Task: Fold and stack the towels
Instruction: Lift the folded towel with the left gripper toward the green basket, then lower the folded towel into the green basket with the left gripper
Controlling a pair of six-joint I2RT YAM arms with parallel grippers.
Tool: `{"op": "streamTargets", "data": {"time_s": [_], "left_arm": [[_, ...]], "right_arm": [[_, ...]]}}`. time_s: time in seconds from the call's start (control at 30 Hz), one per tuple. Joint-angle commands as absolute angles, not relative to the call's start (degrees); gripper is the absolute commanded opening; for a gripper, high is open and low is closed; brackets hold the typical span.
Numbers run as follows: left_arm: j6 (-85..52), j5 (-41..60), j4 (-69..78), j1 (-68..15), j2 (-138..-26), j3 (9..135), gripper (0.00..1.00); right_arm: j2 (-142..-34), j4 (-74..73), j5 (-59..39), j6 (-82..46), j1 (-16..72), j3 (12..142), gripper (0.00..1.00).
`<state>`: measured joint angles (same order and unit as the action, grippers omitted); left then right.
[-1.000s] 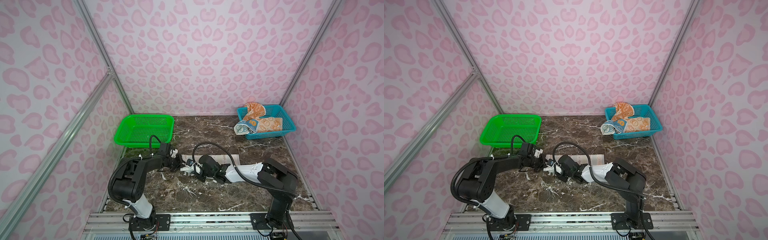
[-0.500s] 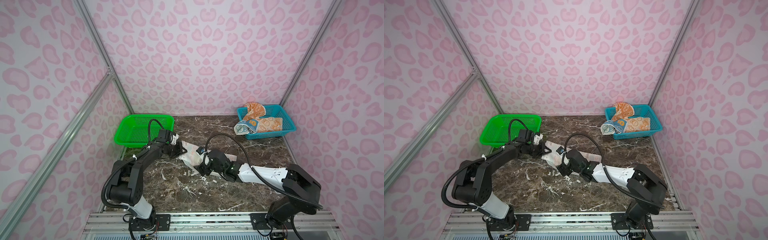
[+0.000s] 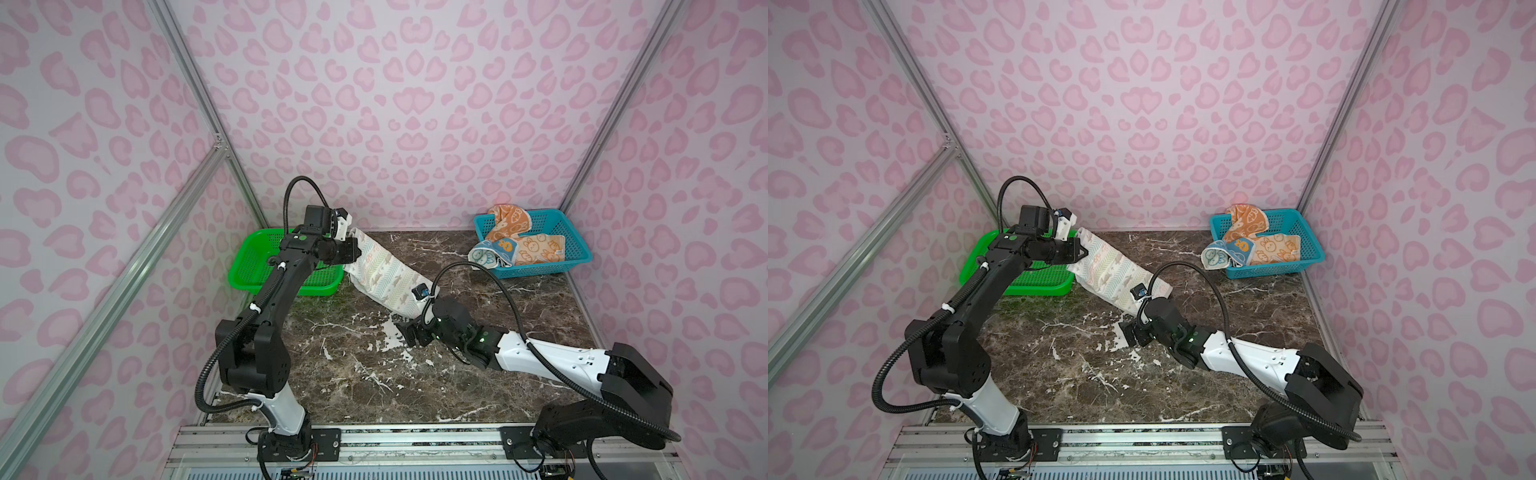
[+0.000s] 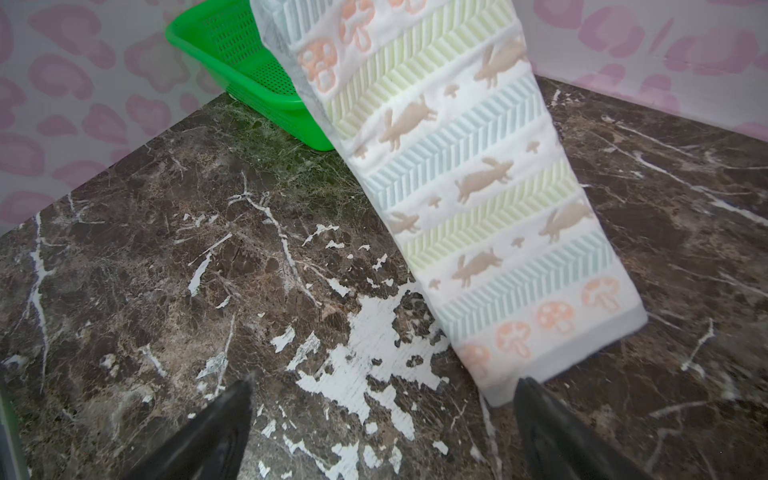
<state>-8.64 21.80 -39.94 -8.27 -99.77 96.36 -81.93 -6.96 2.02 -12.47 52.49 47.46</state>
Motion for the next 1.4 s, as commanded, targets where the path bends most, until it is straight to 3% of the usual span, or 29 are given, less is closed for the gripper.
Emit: {"op": "streamTargets", "data": {"time_s": [0.0, 0.5, 0.77, 1.37], "left_arm": [[-5.43, 20.74, -44.29, -6.03, -101.95, 101.89, 0.03], [-0.01, 18.78, -57.74, 3.32, -111.49, 125.51, 0.03], [2.56, 20.21, -60.08, 8.53, -111.36, 128.32, 0.03], [7.47, 2.88, -60.17, 15.07, -117.37, 127.44, 0.03]], "right_arm": [[-82.65, -6.34, 3.43, -13.27, 52.50, 48.30, 0.99], [-87.57, -5.51, 5.86, -14.64, 52.51, 53.12, 0.99], [-89.45, -4.40, 4.84, -14.49, 52.58, 54.78, 0.99], [-91.85, -0.25, 4.92, -12.57, 52.47, 59.03, 0.99]]}}
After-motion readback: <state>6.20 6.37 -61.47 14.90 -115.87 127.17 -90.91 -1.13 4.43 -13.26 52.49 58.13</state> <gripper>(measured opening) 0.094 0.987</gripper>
